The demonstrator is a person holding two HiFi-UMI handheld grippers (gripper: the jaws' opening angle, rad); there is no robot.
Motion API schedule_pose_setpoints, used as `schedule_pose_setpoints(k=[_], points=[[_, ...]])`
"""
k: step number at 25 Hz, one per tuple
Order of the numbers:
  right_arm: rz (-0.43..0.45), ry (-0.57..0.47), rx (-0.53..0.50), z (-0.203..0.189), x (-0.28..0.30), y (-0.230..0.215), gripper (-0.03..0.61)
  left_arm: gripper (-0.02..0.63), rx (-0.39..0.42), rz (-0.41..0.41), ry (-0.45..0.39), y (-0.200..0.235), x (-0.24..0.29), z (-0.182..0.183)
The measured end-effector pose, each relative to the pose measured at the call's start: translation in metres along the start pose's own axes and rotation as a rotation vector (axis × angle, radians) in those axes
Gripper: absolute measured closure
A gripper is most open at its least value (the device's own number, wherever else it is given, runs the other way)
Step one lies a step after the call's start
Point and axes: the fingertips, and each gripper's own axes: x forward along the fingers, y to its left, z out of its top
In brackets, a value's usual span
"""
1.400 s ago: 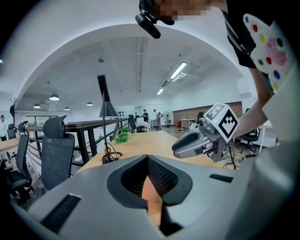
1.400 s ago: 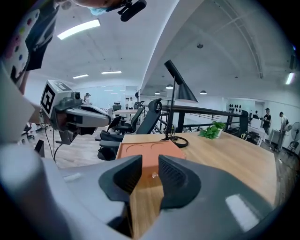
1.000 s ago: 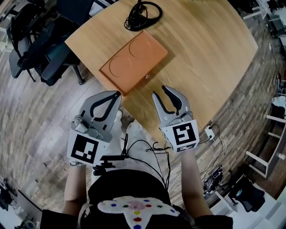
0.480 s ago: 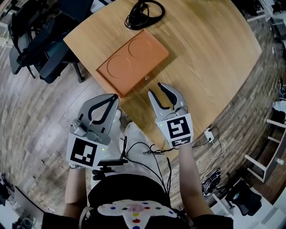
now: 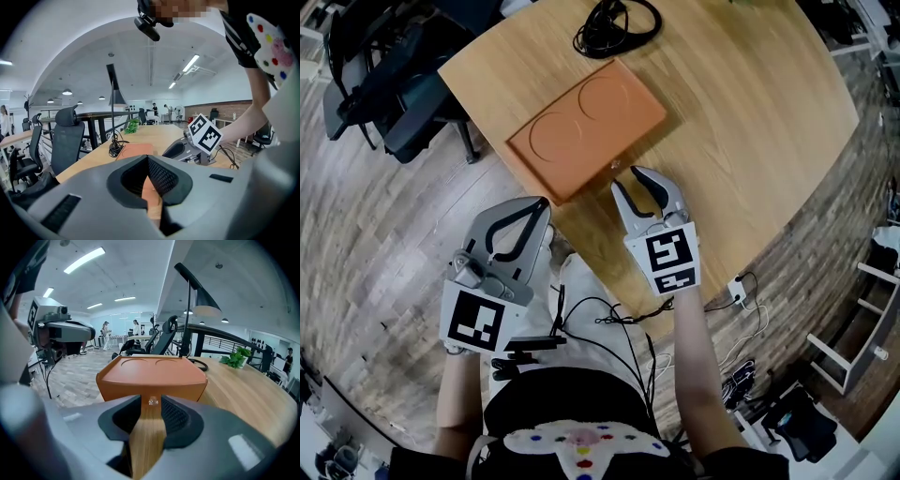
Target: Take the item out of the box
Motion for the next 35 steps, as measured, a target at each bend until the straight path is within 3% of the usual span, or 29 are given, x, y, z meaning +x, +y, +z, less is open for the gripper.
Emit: schedule_pose_setpoints(k=[18, 24, 35], points=[[0.009, 0.077, -0.033, -0.022, 0.034, -0.001, 0.449, 0.614, -0.031, 0.012, 0.017, 0.005, 0.003, -0.011], [-0.019, 0.067, -0.035, -0.021, 0.039, -0.005, 0.491, 0.614, -0.030, -0.002, 0.023, 0.003, 0.003, -0.015], [-0.020, 0.051, -0.016, -0.022, 0.038, -0.006, 0.495, 0.614, -0.012, -0.037, 0.033, -0.005, 0.006, -0.015]])
